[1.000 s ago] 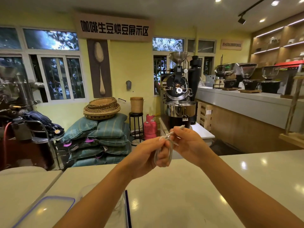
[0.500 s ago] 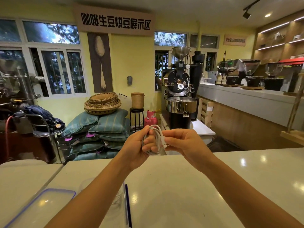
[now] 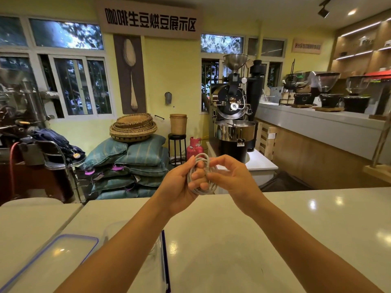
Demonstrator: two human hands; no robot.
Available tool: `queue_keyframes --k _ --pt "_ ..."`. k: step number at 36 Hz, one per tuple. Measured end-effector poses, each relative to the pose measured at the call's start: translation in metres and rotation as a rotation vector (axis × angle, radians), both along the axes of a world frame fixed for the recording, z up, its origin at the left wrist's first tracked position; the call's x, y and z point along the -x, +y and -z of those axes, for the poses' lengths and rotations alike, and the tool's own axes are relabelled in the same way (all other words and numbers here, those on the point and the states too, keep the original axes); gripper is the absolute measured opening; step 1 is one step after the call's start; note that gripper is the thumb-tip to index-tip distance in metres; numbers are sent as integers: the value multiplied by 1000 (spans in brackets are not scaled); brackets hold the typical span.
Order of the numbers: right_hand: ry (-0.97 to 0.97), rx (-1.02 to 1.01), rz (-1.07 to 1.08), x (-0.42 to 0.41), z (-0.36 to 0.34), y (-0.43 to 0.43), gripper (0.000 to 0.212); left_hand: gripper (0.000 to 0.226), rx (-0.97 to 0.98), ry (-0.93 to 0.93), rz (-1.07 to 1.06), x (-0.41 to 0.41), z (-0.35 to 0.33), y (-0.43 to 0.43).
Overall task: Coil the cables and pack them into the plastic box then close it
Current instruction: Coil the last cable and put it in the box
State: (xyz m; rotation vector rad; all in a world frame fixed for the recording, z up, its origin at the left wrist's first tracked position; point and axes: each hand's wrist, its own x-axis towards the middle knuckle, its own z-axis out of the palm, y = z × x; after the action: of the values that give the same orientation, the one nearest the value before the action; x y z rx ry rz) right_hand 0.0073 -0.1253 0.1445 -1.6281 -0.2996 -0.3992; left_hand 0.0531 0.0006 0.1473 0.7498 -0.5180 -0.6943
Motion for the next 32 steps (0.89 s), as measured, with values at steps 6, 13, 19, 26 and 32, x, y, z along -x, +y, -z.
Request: queue_keyframes --k 6,13,19,26,32 --pt "47 44 44 -6 8 -2 21 37 -68 -50 14 -5 4 0" --pt "26 105 213 -14 14 -1 38 40 -197 -96 13 -13 7 0" --pt "46 142 274 -23 22 0 36 37 -325 -168 -17 -17 12 0" --pt "79 269 283 -31 27 4 22 35 -517 -354 -175 -20 16 1" --pt "174 131 27 -27 26 3 18 31 -563 -372 -206 -27 19 7"
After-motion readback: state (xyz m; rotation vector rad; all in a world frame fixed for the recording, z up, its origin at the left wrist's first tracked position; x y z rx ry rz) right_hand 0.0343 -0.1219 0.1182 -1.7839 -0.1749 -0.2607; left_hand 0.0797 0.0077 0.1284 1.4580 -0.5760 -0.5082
